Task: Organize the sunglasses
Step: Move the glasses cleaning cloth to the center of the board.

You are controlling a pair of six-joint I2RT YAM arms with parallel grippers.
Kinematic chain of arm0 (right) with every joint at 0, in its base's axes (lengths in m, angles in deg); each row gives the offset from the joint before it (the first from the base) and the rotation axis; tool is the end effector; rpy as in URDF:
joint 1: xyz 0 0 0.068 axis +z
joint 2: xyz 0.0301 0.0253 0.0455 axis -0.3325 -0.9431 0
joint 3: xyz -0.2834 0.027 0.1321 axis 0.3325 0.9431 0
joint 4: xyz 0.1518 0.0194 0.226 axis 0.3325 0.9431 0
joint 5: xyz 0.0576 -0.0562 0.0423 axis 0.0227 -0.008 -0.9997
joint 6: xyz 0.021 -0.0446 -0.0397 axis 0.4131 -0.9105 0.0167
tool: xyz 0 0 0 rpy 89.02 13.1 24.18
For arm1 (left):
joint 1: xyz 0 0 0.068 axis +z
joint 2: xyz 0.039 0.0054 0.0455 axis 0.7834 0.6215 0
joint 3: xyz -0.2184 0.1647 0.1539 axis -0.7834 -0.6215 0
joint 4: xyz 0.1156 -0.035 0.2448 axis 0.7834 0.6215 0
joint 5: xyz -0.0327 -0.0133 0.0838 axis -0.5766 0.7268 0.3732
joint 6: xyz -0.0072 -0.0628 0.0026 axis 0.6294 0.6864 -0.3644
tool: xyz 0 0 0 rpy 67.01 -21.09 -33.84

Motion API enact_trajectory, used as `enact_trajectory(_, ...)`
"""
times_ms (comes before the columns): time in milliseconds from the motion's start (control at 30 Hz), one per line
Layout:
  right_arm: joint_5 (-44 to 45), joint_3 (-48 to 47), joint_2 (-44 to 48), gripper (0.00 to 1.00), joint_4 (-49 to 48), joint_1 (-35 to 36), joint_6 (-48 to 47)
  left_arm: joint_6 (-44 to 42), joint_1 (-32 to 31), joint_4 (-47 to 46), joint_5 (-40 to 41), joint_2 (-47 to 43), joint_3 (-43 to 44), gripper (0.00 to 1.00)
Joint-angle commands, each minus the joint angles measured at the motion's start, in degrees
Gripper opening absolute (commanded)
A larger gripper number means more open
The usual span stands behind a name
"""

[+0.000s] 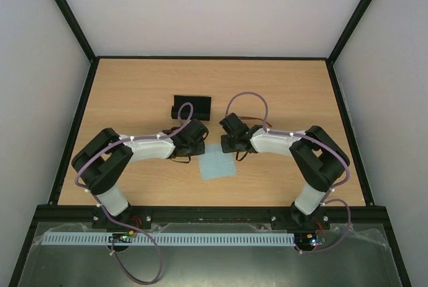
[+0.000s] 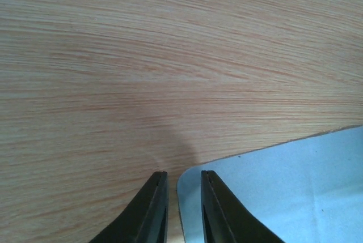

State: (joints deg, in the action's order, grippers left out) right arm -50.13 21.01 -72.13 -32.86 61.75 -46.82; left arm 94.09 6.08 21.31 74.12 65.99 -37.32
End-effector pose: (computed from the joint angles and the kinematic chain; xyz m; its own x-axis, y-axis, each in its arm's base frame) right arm 0.2509 0.2331 0.1632 -0.8926 -0.1571 -0.4227 -0.3024 0.9038 0.3028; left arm 0.2397 -0.2350 0.1630 -0.8808 -0.1512 -0.4488 0.0103 0.9413 -0.3373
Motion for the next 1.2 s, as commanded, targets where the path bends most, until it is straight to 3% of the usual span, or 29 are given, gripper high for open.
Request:
enact_trajectory(0,0.12,0.82,1.53,0.01,-0.34,-0.23,-0.34,-0.96,-0.5,1.88,1.98,2.36,0.67,0.18)
enact_trajectory(533,0.0,1.47,1.97,0.01,-0.7,-0.29,-0.26,-0.53,-3.79,4.04,5.0,4.47,0.57,0.18)
enact_trajectory(1167,-1.79,1.73,3.08,0.01,-1.55,-0.34,0.09,-0.06,-4.59,4.4,6.75,4.27,0.37,0.02)
